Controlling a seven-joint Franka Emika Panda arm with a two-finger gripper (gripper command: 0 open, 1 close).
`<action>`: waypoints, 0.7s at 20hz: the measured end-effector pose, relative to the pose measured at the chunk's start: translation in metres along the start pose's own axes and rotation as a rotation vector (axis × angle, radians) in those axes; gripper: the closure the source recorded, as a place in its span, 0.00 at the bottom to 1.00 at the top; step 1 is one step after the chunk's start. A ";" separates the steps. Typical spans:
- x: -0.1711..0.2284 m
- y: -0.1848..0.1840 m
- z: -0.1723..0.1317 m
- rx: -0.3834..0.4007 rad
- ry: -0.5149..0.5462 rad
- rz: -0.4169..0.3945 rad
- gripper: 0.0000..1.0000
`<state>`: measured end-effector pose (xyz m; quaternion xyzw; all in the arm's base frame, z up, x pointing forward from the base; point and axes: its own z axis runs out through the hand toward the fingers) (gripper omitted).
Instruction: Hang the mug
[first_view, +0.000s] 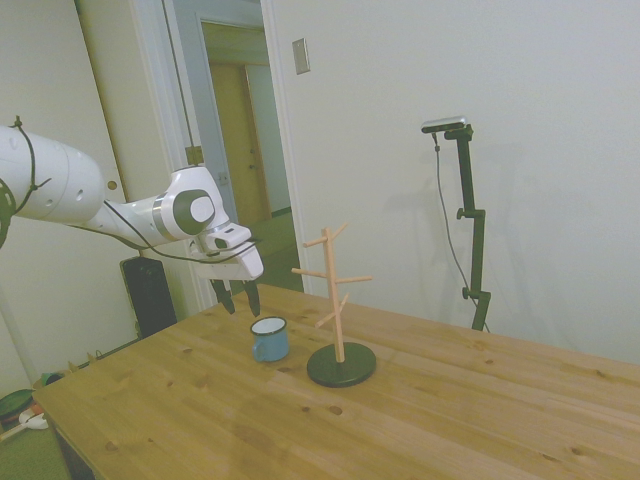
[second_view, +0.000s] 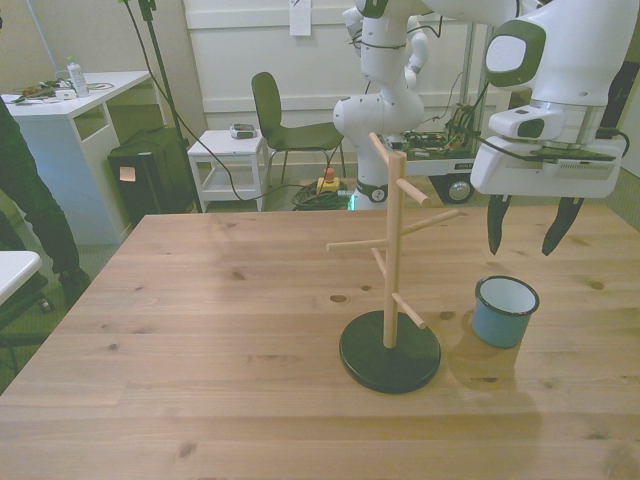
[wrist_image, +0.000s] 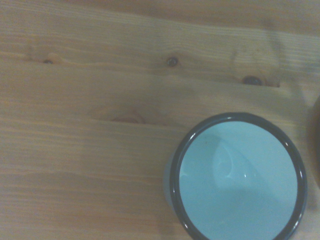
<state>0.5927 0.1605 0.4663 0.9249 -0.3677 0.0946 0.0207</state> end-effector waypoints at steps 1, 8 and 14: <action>0.001 -0.003 0.002 -0.003 -0.001 0.001 0.00; 0.007 -0.015 0.022 -0.023 -0.010 0.002 0.00; 0.009 -0.024 0.041 -0.041 -0.022 0.000 0.00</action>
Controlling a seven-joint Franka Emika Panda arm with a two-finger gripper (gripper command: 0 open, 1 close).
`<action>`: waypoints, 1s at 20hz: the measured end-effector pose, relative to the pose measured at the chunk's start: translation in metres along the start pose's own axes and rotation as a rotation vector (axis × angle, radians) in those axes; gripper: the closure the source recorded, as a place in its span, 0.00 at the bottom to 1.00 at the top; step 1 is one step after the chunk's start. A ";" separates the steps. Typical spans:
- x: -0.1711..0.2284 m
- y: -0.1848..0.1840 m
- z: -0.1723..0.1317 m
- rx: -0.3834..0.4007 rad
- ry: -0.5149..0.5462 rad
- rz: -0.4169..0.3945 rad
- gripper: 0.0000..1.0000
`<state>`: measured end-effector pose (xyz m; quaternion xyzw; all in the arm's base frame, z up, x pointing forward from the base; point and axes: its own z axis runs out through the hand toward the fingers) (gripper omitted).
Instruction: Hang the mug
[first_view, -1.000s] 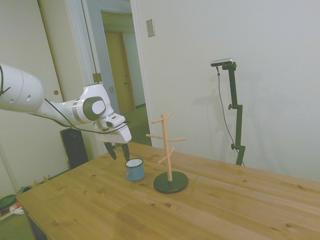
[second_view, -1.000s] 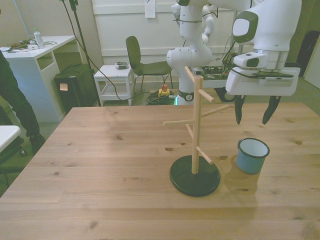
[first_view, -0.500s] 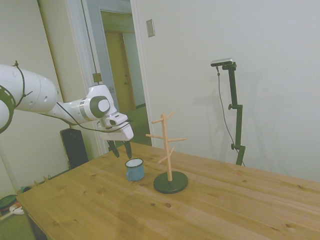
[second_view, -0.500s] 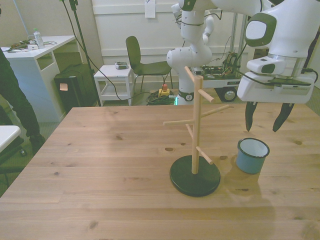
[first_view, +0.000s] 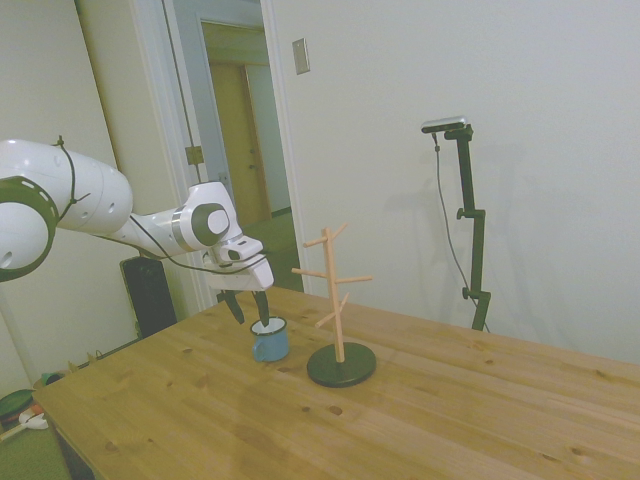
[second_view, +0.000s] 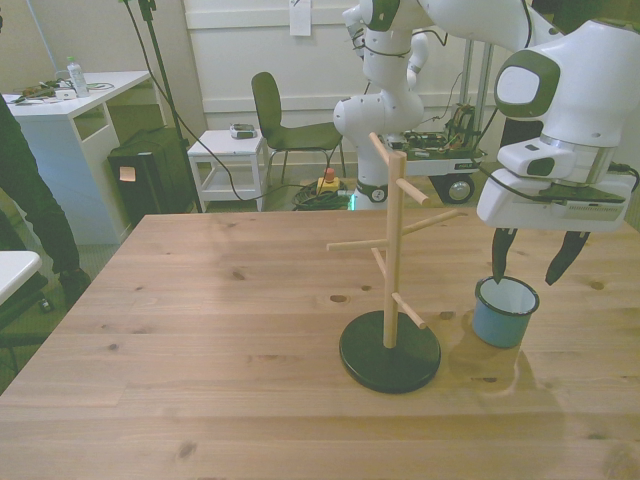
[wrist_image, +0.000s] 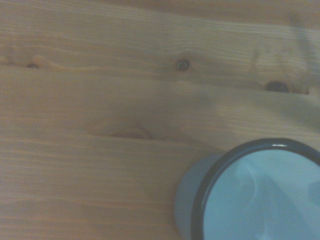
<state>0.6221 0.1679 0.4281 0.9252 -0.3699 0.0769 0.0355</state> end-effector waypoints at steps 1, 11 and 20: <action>0.000 -0.002 0.002 -0.002 -0.001 0.000 0.00; -0.002 -0.010 0.026 -0.013 -0.008 0.002 1.00; 0.003 -0.007 0.026 -0.004 0.001 0.011 1.00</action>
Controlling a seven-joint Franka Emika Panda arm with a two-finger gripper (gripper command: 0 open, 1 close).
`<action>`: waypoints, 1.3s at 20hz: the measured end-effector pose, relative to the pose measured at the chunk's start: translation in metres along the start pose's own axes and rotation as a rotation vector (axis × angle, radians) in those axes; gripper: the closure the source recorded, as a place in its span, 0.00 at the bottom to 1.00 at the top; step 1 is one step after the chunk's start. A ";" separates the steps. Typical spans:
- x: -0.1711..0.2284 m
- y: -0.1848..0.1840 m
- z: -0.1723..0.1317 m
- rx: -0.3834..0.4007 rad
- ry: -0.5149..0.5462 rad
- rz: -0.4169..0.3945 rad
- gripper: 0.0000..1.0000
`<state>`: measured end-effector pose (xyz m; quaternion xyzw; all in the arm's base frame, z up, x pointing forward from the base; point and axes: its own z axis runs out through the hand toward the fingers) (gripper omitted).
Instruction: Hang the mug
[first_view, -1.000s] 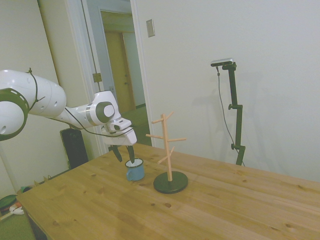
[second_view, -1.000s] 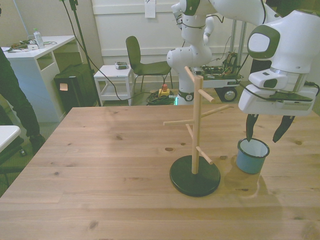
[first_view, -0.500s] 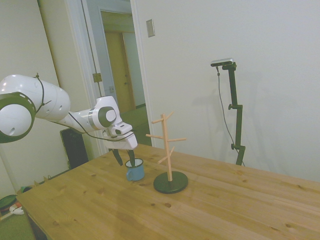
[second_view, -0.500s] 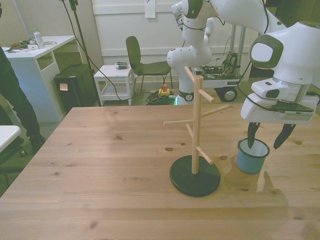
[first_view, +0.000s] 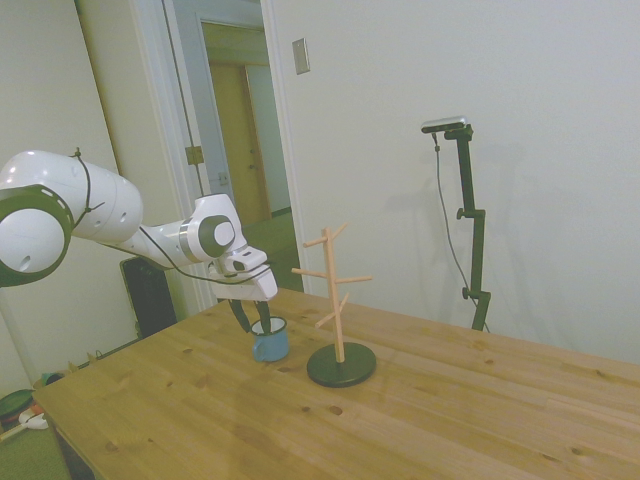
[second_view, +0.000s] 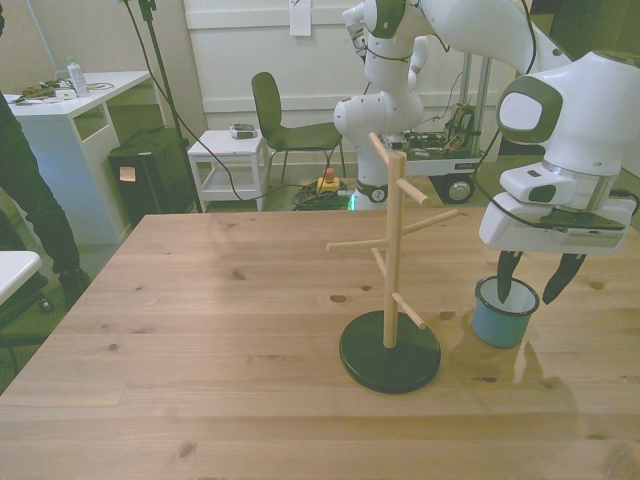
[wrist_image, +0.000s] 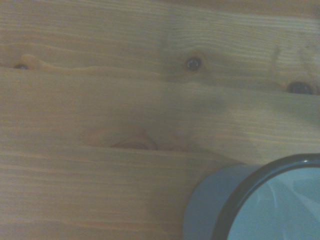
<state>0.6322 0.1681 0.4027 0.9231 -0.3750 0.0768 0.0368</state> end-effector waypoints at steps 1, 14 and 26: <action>0.001 0.001 -0.001 0.000 0.001 0.002 1.00; 0.002 0.010 0.003 -0.001 0.004 0.009 1.00; 0.005 0.033 -0.003 0.000 0.011 0.027 1.00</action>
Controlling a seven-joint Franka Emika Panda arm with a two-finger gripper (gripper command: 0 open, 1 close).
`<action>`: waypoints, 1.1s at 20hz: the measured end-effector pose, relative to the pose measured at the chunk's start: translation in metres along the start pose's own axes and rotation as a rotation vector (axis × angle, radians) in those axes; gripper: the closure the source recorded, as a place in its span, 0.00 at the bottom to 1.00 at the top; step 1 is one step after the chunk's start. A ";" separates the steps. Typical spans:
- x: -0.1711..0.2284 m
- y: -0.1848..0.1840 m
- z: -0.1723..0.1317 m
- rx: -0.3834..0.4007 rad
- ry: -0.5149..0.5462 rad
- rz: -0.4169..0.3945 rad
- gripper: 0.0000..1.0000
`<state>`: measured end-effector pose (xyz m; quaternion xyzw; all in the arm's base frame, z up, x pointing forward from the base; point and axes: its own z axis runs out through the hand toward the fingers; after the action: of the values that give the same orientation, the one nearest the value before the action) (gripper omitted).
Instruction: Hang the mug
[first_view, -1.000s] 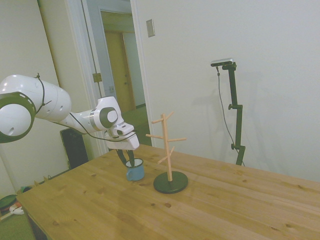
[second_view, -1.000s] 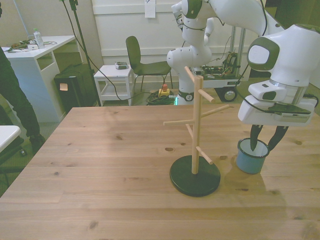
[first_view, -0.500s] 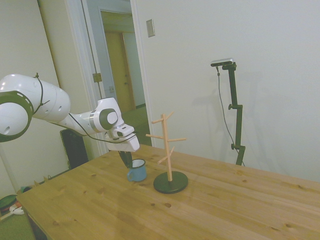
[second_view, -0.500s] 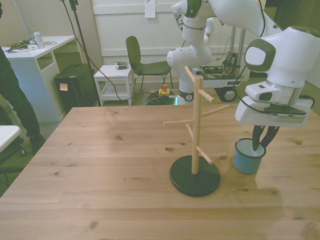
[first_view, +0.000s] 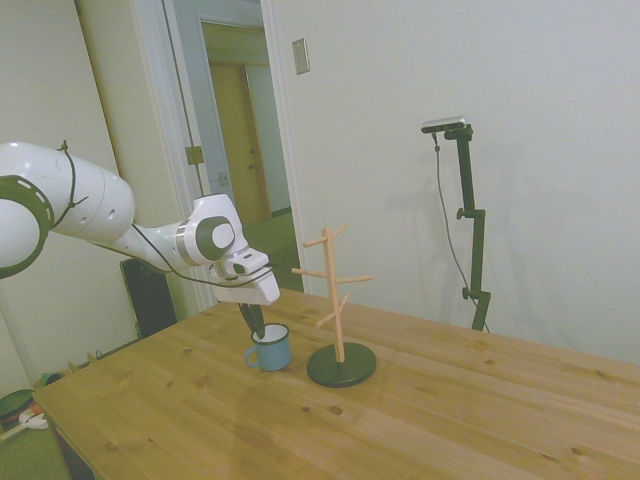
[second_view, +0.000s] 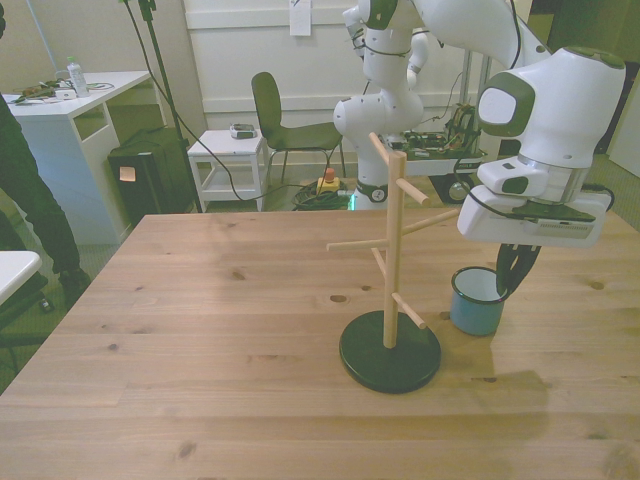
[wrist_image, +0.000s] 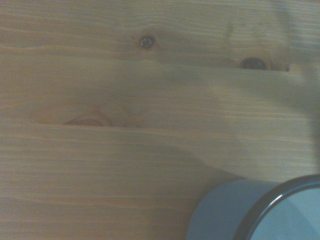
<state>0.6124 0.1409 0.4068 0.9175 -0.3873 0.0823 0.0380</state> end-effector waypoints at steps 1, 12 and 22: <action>0.001 0.002 -0.002 -0.001 0.001 -0.001 1.00; 0.000 0.035 -0.082 -0.013 0.063 -0.094 1.00; 0.004 0.033 -0.170 0.009 0.113 -0.197 1.00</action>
<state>0.5705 0.1375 0.5748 0.9452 -0.2919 0.1315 0.0635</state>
